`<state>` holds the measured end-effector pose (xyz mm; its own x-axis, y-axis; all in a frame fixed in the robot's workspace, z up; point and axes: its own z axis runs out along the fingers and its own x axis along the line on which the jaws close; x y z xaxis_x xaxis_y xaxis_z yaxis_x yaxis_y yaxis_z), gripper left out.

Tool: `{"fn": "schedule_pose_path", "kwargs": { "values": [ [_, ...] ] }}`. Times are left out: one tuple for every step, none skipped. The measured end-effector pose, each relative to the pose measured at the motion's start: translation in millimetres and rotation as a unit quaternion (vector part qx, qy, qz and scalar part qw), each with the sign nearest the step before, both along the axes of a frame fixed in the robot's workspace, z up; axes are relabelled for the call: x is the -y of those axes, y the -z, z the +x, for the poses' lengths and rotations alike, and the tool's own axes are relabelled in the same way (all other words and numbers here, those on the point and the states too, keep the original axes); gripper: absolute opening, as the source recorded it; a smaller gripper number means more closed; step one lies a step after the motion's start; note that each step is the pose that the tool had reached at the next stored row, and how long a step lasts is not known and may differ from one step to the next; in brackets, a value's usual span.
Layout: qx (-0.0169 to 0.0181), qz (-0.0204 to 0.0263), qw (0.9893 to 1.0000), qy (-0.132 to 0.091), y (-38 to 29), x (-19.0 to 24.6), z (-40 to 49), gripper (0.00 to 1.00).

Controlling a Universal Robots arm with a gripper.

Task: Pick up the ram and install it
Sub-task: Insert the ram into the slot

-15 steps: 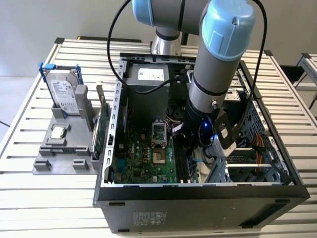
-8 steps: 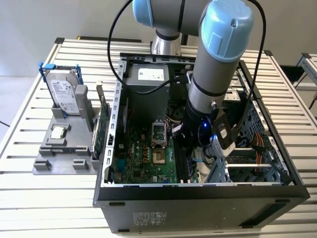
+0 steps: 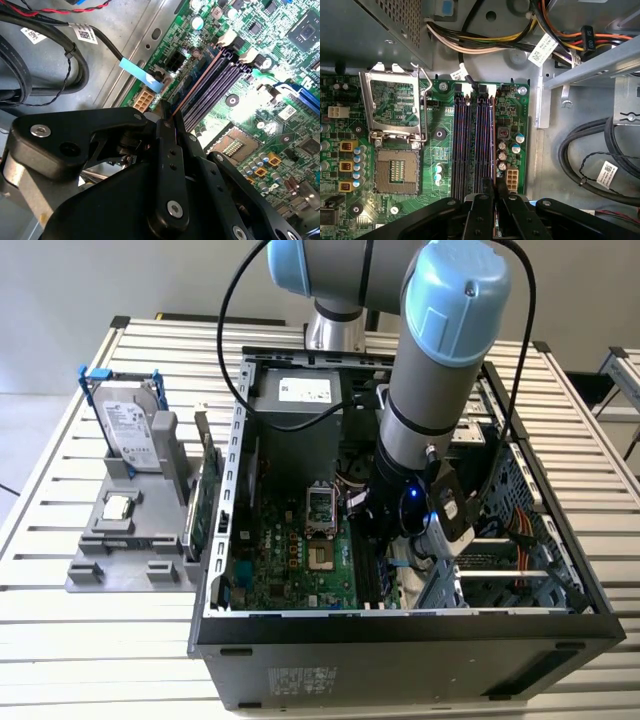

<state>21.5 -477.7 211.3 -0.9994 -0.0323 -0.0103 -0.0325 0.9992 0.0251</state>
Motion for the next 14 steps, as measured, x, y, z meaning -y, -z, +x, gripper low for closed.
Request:
{"fn": "schedule_pose_path", "kwargs": {
  "values": [
    [0.0, 0.0001, 1.0, 0.0, 0.0, 0.0, 0.0, 0.0],
    [0.0, 0.0001, 1.0, 0.0, 0.0, 0.0, 0.0, 0.0],
    [0.0, 0.0001, 1.0, 0.0, 0.0, 0.0, 0.0, 0.0],
    [0.0, 0.0001, 1.0, 0.0, 0.0, 0.0, 0.0, 0.0],
    [0.0, 0.0001, 1.0, 0.0, 0.0, 0.0, 0.0, 0.0],
    [0.0, 0.0001, 1.0, 0.0, 0.0, 0.0, 0.0, 0.0],
    [0.0, 0.0001, 1.0, 0.0, 0.0, 0.0, 0.0, 0.0],
    [0.0, 0.0001, 1.0, 0.0, 0.0, 0.0, 0.0, 0.0],
    [0.0, 0.0001, 1.0, 0.0, 0.0, 0.0, -0.1, 0.0],
    [0.0, 0.0001, 1.0, 0.0, 0.0, 0.0, 0.0, 0.0],
    [0.0, 0.0001, 1.0, 0.0, 0.0, 0.0, -0.1, 0.0],
    [0.0, 0.0001, 1.0, 0.0, 0.0, 0.0, -0.1, 0.0],
    [0.0, 0.0001, 1.0, 0.0, 0.0, 0.0, -0.1, 0.0],
    [0.0, 0.0001, 1.0, 0.0, 0.0, 0.0, -0.1, 0.0]
  ]
}}
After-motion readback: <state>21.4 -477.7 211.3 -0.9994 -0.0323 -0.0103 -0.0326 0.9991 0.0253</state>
